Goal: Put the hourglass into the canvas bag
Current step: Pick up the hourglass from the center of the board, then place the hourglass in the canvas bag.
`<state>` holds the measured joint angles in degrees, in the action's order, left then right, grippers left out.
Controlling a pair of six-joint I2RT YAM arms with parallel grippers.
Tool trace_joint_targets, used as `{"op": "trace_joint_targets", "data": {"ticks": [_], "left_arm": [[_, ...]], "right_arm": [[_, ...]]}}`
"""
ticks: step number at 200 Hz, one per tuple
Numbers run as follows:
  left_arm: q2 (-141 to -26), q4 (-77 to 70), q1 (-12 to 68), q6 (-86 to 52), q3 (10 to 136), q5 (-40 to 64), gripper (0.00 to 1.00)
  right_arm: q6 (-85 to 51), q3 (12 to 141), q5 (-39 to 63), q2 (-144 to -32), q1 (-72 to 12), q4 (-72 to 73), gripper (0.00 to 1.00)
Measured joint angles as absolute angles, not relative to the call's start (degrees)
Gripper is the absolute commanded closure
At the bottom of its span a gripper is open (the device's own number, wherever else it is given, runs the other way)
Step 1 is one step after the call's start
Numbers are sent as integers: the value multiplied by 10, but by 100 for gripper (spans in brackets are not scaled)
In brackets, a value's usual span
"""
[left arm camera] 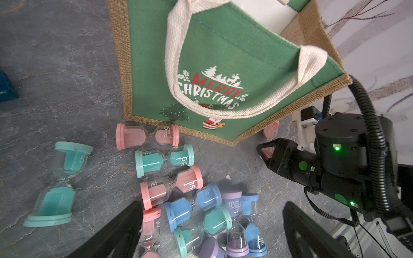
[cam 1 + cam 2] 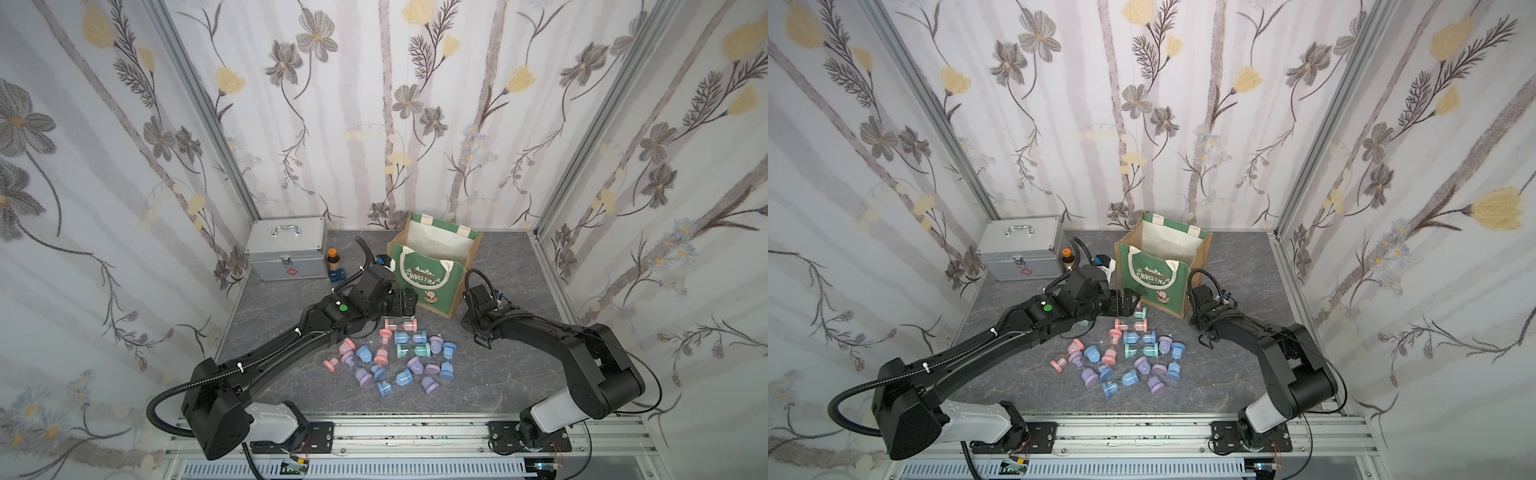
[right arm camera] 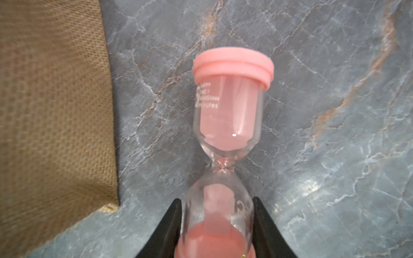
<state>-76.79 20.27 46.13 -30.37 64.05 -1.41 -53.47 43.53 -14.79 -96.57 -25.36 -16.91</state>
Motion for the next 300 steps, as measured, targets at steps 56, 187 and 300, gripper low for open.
{"op": "trace_joint_targets", "data": {"ticks": [56, 187, 300], "left_arm": [[-759, 204, 461, -304, 641, -15, 0], [-745, 221, 450, -286, 701, -14, 0], [-812, 231, 431, -288, 771, -34, 0]], "right_arm": [[-518, 415, -96, -874, -239, -187, 81], [-451, 660, -102, -731, -234, -345, 88], [-338, 1021, -72, -1041, -270, -354, 88]]}}
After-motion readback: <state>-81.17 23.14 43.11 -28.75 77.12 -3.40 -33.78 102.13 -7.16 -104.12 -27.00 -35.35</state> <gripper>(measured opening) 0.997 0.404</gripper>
